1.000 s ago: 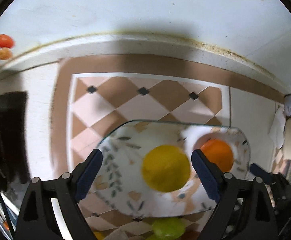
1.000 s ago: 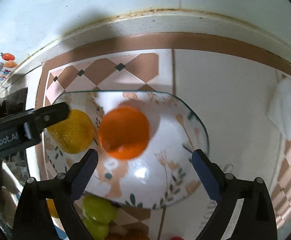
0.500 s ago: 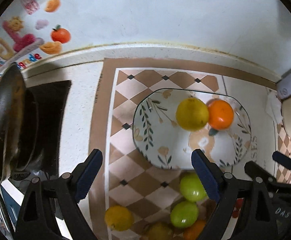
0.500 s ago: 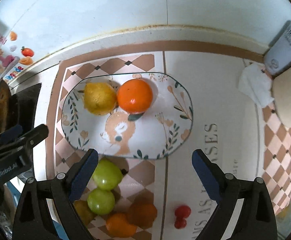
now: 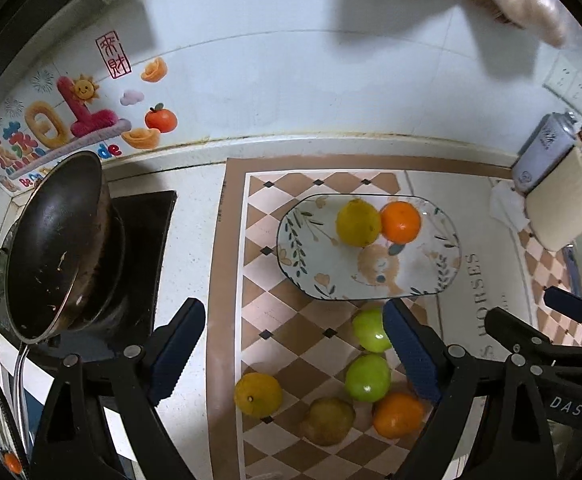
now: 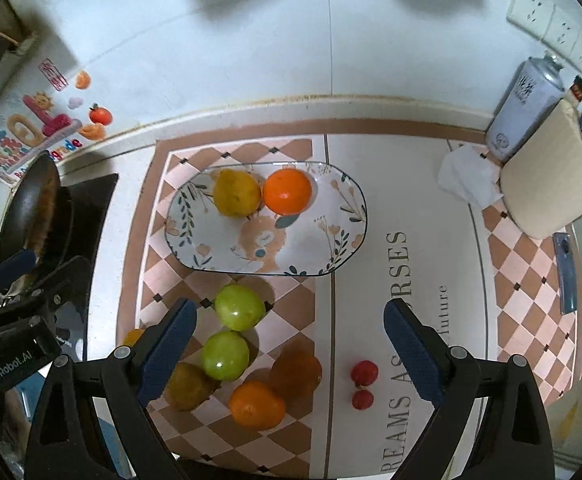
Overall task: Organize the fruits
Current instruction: 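Grasp a yellow pear with the left tool while the right tool grasps a brown fruit, then place the pear on the plate with the left tool while the right places the brown fruit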
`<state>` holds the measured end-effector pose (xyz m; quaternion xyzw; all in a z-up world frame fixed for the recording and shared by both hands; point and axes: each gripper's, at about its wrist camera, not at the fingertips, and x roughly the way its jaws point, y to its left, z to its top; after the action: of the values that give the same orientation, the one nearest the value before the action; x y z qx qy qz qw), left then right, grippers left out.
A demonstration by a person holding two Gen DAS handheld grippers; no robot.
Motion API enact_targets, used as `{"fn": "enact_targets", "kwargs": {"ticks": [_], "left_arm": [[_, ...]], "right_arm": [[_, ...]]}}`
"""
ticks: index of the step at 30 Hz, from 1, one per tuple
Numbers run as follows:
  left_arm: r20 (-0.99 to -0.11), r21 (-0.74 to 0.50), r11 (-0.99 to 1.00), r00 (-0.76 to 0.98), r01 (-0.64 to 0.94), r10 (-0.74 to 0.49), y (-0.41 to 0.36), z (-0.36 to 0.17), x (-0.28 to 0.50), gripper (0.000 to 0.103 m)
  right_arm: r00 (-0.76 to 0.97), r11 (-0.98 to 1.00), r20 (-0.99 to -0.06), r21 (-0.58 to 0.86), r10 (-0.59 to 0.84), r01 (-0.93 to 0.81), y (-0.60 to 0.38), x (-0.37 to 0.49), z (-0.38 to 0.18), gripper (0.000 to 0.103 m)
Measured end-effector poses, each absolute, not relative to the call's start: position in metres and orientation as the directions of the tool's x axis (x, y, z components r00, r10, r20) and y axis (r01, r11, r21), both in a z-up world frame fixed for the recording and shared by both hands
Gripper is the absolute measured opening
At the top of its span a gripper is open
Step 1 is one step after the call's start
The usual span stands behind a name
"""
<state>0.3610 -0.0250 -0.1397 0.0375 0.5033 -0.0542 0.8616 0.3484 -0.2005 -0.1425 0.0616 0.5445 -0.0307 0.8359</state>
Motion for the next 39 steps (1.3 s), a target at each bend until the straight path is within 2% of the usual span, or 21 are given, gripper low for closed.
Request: {"fn": "enact_targets", "kwargs": {"ticks": [5, 8, 9, 10, 19, 23, 26, 27, 31, 32, 33, 35, 36, 39], "left_arm": [[-0.868, -0.02, 0.992, 0.49, 0.127, -0.08, -0.021, -0.13, 0.35, 0.091], [-0.878, -0.011, 0.993, 0.473, 0.12, -0.067, -0.018, -0.138, 0.351, 0.091], [-0.887, -0.009, 0.993, 0.457, 0.12, -0.063, -0.017, -0.144, 0.353, 0.097], [-0.903, -0.014, 0.993, 0.425, 0.119, -0.064, -0.015, -0.155, 0.355, 0.102], [-0.991, -0.011, 0.999, 0.13, 0.046, -0.017, 0.023, -0.276, 0.355, 0.102], [-0.998, -0.013, 1.0, 0.068, 0.011, -0.014, 0.033, -0.308, 0.355, 0.102], [-0.999, -0.002, 1.0, 0.05, 0.019, -0.003, 0.033, -0.322, 0.356, 0.101], [-0.999, -0.002, 1.0, 0.046, 0.023, -0.003, 0.032, -0.326, 0.356, 0.1], [-0.999, -0.007, 0.999, 0.046, 0.036, -0.009, 0.03, -0.335, 0.355, 0.084], [-0.999, -0.014, 0.999, 0.046, 0.041, -0.015, 0.028, -0.337, 0.354, 0.08], [-0.999, -0.009, 0.999, 0.042, 0.048, -0.011, 0.027, -0.34, 0.353, 0.071], [-0.999, -0.02, 0.998, 0.035, 0.054, -0.022, 0.025, -0.344, 0.352, 0.063], [-0.999, -0.035, 0.998, 0.038, 0.056, -0.037, 0.023, -0.345, 0.35, 0.058], [-0.998, -0.013, 0.997, 0.053, 0.076, -0.017, 0.018, -0.345, 0.346, 0.058]], "right_arm": [[0.431, 0.986, -0.901, 0.11, 0.047, 0.122, -0.198, 0.333, -0.13, 0.097], [0.404, 0.981, -0.911, 0.143, 0.08, 0.129, -0.201, 0.329, -0.141, 0.097], [0.386, 0.98, -0.918, 0.15, 0.089, 0.133, -0.202, 0.329, -0.148, 0.097], [0.352, 0.977, -0.93, 0.161, 0.103, 0.14, -0.204, 0.33, -0.16, 0.097], [0.157, 0.927, -0.956, 0.28, 0.247, 0.249, -0.229, 0.326, -0.271, 0.095], [0.13, 0.919, -0.958, 0.282, 0.255, 0.277, -0.235, 0.324, -0.299, 0.089], [0.119, 0.917, -0.96, 0.278, 0.254, 0.287, -0.234, 0.324, -0.312, 0.088], [0.115, 0.915, -0.96, 0.279, 0.256, 0.29, -0.234, 0.325, -0.315, 0.088], [0.103, 0.913, -0.958, 0.286, 0.268, 0.291, -0.229, 0.327, -0.327, 0.082], [0.102, 0.911, -0.957, 0.29, 0.272, 0.291, -0.229, 0.328, -0.328, 0.077], [0.107, 0.91, -0.955, 0.295, 0.276, 0.293, -0.228, 0.328, -0.33, 0.073], [0.105, 0.911, -0.957, 0.29, 0.271, 0.292, -0.226, 0.33, -0.334, 0.06], [0.109, 0.911, -0.958, 0.287, 0.267, 0.297, -0.225, 0.33, -0.335, 0.059], [0.109, 0.915, -0.961, 0.277, 0.256, 0.294, -0.226, 0.327, -0.333, 0.059]]}}
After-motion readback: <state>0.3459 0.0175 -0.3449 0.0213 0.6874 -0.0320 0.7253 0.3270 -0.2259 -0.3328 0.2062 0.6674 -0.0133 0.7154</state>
